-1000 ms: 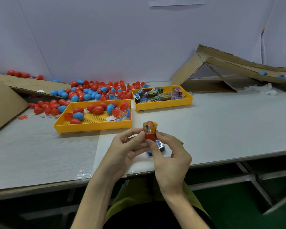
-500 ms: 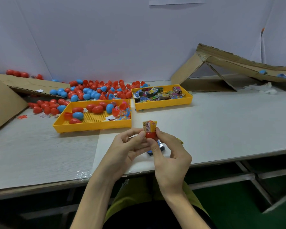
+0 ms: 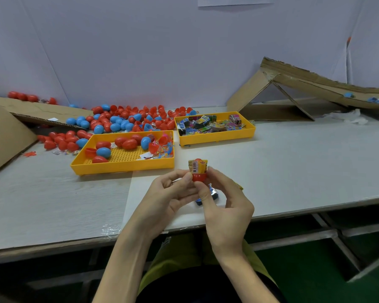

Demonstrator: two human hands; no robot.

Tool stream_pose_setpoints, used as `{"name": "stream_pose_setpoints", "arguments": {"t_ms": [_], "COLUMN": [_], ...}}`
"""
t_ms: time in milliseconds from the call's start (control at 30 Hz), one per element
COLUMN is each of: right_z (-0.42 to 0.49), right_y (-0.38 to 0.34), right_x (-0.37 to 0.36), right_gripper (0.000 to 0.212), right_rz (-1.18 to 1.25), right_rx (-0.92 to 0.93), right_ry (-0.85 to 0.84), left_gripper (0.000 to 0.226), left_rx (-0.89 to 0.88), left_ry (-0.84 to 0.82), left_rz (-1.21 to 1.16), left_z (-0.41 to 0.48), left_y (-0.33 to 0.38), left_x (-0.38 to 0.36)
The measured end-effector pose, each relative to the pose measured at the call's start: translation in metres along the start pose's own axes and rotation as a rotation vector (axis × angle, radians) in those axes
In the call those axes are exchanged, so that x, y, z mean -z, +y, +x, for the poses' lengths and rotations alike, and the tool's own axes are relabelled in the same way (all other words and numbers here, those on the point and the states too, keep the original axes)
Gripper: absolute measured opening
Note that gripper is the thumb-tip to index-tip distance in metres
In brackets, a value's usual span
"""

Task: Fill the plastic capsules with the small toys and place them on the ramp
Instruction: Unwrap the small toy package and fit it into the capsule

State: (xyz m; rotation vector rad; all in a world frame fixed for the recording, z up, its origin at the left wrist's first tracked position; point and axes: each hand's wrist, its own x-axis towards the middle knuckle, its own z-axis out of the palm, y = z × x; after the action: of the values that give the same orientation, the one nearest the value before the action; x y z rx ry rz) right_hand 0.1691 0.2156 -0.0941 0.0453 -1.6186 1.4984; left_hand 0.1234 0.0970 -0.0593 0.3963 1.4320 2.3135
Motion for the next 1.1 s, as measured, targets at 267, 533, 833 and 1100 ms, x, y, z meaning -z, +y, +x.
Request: {"name": "stream_pose_setpoints", "arguments": {"t_ms": [267,533,833,1100], "right_z": [0.002,0.001,0.000,-0.001], "right_y": [-0.001,0.000,0.006,0.007], "right_x": [0.002,0.003,0.004,0.004], "right_gripper": [0.033,0.039,0.042,0.041], "right_rz": [-0.033,0.024,0.044,0.032], "right_rx": [0.030,0.008,0.112,0.108], "right_ry": [-0.036,-0.090,-0.055,-0.026], "left_gripper": [0.048,0.039,0.053,0.047], "left_rx": [-0.011,-0.027,-0.038,-0.045], "left_ry": [-0.066,-0.098,-0.095,-0.115], "left_rz": [0.030,0.068,0.102,0.093], "left_z": [-0.001,-0.001,-0.001,-0.002], "left_y": [0.001,-0.002,-0.002,-0.002], "left_x": [-0.004,-0.002,-0.002,-0.002]}}
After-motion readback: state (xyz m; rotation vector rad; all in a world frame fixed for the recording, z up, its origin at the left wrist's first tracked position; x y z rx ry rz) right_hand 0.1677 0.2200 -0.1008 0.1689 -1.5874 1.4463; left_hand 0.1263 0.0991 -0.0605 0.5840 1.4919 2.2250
